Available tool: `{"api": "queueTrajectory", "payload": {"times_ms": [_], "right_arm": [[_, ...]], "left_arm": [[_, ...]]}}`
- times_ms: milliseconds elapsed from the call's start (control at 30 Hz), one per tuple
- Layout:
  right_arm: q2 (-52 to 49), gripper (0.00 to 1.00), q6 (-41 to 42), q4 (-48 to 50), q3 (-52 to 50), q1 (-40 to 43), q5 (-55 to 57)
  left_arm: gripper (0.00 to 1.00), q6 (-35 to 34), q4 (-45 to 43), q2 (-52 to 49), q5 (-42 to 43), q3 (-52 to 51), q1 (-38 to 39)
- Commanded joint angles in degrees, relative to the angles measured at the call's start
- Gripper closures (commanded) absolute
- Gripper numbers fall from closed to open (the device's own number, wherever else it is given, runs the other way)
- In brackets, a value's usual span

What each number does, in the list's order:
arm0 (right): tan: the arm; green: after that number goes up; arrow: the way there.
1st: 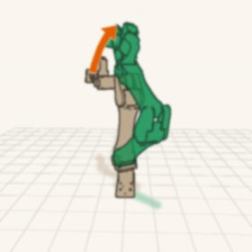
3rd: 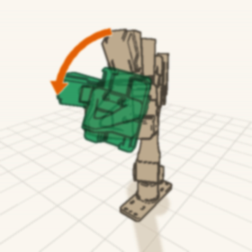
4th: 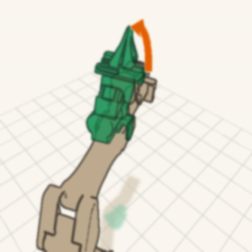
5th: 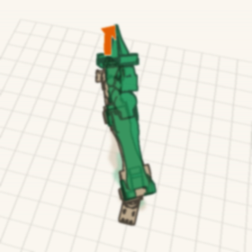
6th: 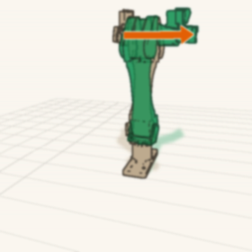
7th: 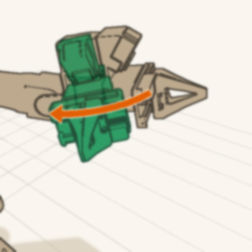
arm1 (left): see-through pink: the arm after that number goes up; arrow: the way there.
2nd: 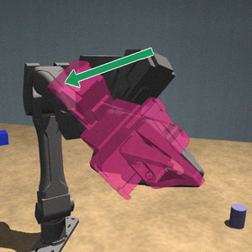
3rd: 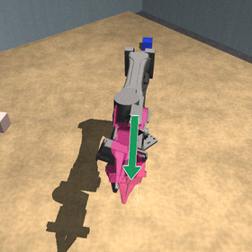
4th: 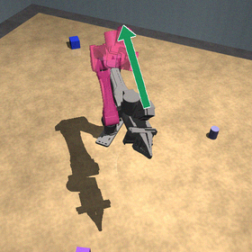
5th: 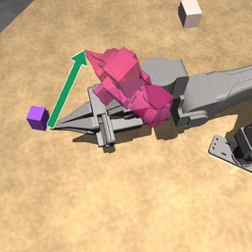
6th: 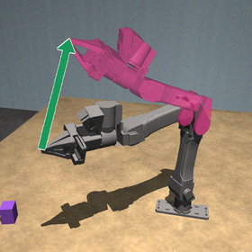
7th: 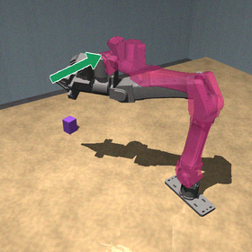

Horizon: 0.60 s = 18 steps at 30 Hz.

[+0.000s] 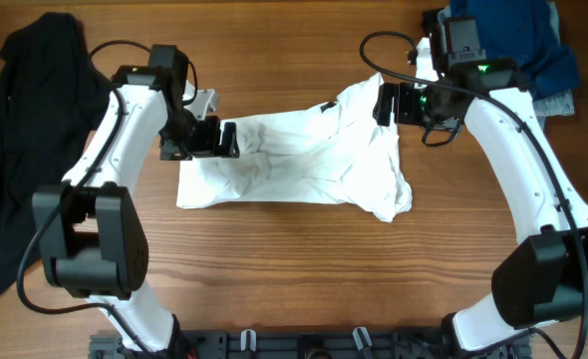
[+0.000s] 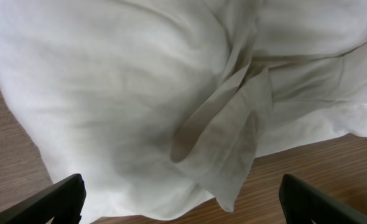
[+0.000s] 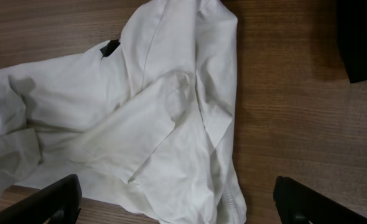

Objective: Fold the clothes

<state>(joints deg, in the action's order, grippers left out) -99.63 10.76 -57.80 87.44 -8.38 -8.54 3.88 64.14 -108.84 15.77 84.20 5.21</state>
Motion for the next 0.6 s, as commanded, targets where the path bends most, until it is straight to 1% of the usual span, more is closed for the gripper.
{"api": "queueTrajectory", "payload": {"times_ms": [0,100,200,233,267,300,367,400,433,567], "right_arm": [[0.6,0.01,-0.2,0.2,0.6,-0.4,-0.3],[0.6,0.01,-0.3,0.2,0.6,-0.4,-0.4],[0.6,0.01,-0.3,0.2,0.6,-0.5,-0.5],[0.6,0.01,-0.3,0.2,0.6,-0.4,-0.4],[0.6,0.01,-0.3,0.2,0.5,-0.4,-0.4],[0.6,0.01,-0.3,0.1,0.5,-0.4,-0.4],[0.6,0.01,-0.3,0.2,0.3,-0.4,-0.4],[0.6,0.01,-0.3,0.1,0.2,-0.4,-0.4],[0.6,0.0,-0.3,0.1,0.2,-0.4,-0.4],[0.6,0.01,-0.3,0.1,0.2,-0.4,-0.4]], "left_arm": [[0.0,-0.9,-1.9,1.2,1.4,-2.7,2.3],[0.02,-1.7,-3.9,1.1,1.8,-4.4,4.3],[0.11,-1.9,-4.7,1.1,1.8,-5.1,5.7],[0.16,-3.2,-5.5,1.1,1.8,-5.2,6.2],[0.25,-3.8,-6.0,1.1,1.8,-5.2,6.4],[0.29,-4.4,-6.5,1.1,1.8,-5.2,6.7],[0.41,-4.4,-7.5,1.1,2.4,-5.2,7.5],[0.49,-4.4,-8.0,1.1,3.1,-5.2,8.2],[0.54,-4.5,-8.2,1.0,3.3,-5.2,9.0],[0.55,-4.7,-9.4,-0.1,3.3,-5.3,12.2]]}}
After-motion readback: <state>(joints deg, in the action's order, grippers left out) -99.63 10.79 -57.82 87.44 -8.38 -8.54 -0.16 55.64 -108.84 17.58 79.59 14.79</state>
